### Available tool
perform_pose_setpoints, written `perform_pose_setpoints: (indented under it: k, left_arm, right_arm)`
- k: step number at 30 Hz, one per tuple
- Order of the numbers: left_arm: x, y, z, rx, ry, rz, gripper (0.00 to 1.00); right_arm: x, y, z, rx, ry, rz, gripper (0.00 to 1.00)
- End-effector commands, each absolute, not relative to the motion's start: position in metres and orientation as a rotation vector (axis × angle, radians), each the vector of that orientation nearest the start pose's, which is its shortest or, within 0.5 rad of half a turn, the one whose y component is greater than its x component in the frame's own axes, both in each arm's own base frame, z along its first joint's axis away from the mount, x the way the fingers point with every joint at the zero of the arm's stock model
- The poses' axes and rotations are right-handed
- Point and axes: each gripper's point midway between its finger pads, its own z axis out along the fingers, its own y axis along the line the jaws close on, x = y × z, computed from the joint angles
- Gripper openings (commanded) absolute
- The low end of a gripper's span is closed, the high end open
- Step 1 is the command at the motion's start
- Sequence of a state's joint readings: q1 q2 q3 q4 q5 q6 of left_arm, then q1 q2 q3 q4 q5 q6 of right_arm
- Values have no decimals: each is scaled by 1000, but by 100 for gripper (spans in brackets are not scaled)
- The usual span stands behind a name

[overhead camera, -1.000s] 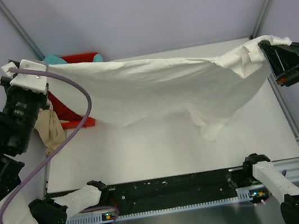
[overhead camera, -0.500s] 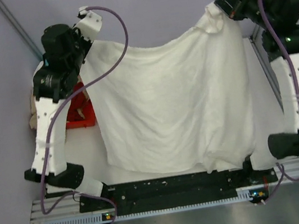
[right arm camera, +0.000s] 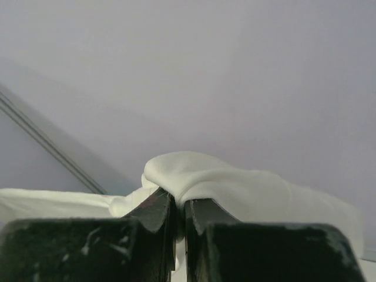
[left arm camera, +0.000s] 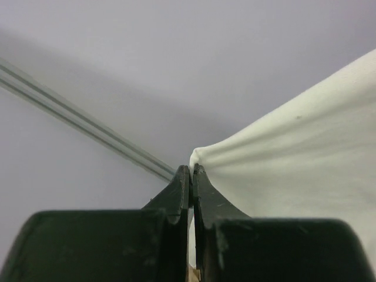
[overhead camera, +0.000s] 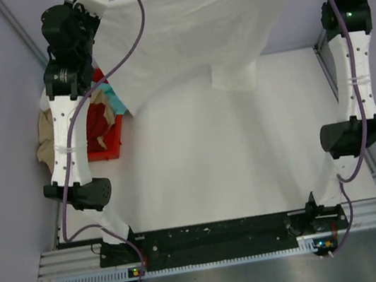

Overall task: Fold and stack the t-shirts
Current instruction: Flatten out the tshirt

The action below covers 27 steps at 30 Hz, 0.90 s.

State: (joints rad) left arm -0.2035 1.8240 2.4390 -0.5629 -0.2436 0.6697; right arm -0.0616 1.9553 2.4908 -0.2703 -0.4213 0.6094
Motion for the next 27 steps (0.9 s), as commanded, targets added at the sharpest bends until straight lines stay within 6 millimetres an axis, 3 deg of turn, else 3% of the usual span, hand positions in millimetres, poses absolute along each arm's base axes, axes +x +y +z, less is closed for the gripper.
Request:
perform_pose_setpoints:
  k: [1,2,4,5,7,10,13,15,17,20,22,24,27]
  left_arm:
    - [462,-36,576,514,1346,526,0]
    - [464,-43,559,570,1379,497,0]
    - [467,-53,522,662,1448,446,0]
    - [469,-59,488,732,1513,420,0]
    - [465,-69,437,843,1591,354,0]
    - [446,-78,354,1007,1716,261,0]
    - [417,-77,274,1114,1859,187,0]
    - [397,-71,225,1163,1957,167,0]
    - [378,-62,182,1204,2053,166,0]
    - [352,-50,125,1262,2181,163,0]
    - [336,-46,97,1293,2253,134,0]
    - [322,-43,78,1326,2306,111,0]
    - [313,-38,70,1332,2336,117,0]
  right_arm:
    - [445,50,632,-33,1180,626,0]
    - [446,52,609,-40,1241,631,0]
    - [430,56,572,-28,1334,641,0]
    - [428,58,545,-11,1392,654,0]
    - [419,67,473,11,1538,699,0]
    - [390,87,371,46,1735,740,0]
    - [346,100,251,155,1994,760,0]
    - [311,103,186,262,2151,746,1]
    - [276,112,135,364,2272,750,7]
    - [230,124,71,544,2427,746,16]
    - [207,128,45,655,2514,759,29]
    - [190,127,32,774,2561,763,40]
    - [184,117,37,858,2522,717,48]
